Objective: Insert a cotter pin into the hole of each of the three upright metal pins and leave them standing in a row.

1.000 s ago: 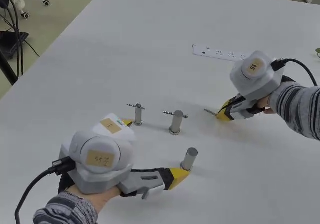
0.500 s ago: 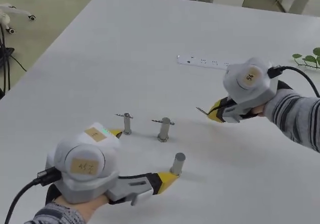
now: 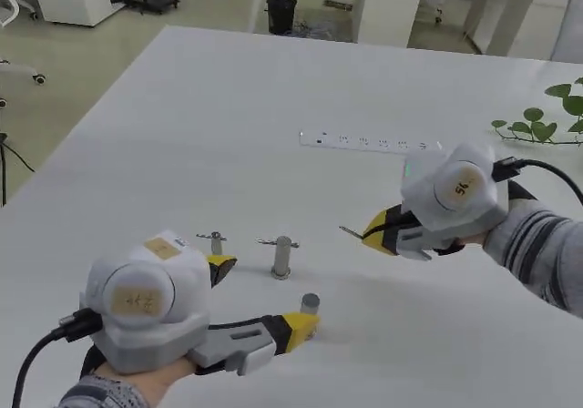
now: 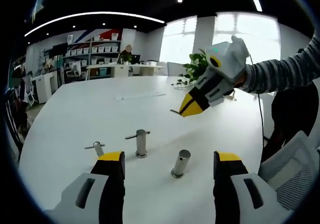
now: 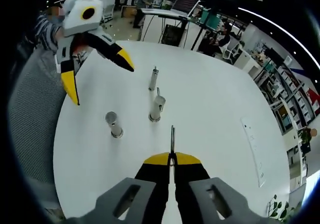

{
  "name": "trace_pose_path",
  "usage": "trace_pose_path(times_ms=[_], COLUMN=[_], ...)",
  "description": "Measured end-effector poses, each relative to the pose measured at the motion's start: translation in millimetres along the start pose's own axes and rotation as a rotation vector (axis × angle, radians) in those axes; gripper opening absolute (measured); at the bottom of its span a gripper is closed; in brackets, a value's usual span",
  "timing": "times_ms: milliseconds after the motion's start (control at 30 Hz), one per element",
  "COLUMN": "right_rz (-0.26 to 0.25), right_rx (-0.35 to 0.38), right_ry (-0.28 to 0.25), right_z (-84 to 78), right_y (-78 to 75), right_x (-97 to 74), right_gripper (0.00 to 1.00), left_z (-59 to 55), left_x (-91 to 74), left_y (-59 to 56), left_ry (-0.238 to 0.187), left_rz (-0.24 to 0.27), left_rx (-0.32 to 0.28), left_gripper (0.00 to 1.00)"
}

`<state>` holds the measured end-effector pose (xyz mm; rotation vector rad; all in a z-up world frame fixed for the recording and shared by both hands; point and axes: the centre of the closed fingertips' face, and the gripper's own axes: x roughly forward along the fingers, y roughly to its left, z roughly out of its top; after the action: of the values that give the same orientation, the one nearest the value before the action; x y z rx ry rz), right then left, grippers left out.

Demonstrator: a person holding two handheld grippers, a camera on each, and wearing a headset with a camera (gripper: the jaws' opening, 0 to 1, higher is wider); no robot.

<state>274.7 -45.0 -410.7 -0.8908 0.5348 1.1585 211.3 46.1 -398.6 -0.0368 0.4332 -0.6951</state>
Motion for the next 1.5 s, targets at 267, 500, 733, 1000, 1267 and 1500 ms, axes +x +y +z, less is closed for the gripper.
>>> trace_pose_path(times_ms=[267, 500, 733, 1000, 1267, 1500], right_rz=[0.029, 0.053, 0.065, 0.078, 0.083, 0.093], right_rx=[-0.111, -0.201, -0.294, -0.358, -0.382, -0.388], right_ry=[-0.064, -0.093, -0.115, -0.133, -0.136, -0.137], right_z=[28.9, 48.2, 62.6, 73.4, 77.1, 78.6], right_y=[31.3, 52.9, 74.7, 89.9, 95.9, 98.8], right_x=[-4.2, -5.4, -5.6, -6.9, -6.5, -5.6], right_gripper=[0.0, 0.0, 0.0, 0.0, 0.0, 0.0], left_z=[6.3, 1.3, -1.8, -0.9, -0.4, 0.4], left_x=[-4.8, -6.7, -8.4, -11.3, -13.9, -15.1], left_y=[-10.5, -18.6, -23.7, -28.8, -31.3, -34.7], left_ry=[-0.014, 0.008, 0.016, -0.017, -0.033, -0.043], left_rz=[-0.042, -0.072, -0.09, -0.129, -0.144, -0.164], left_rx=[-0.028, -0.073, -0.134, -0.267, -0.312, -0.306], left_gripper=[0.57, 0.4, 0.29, 0.15, 0.02, 0.0])
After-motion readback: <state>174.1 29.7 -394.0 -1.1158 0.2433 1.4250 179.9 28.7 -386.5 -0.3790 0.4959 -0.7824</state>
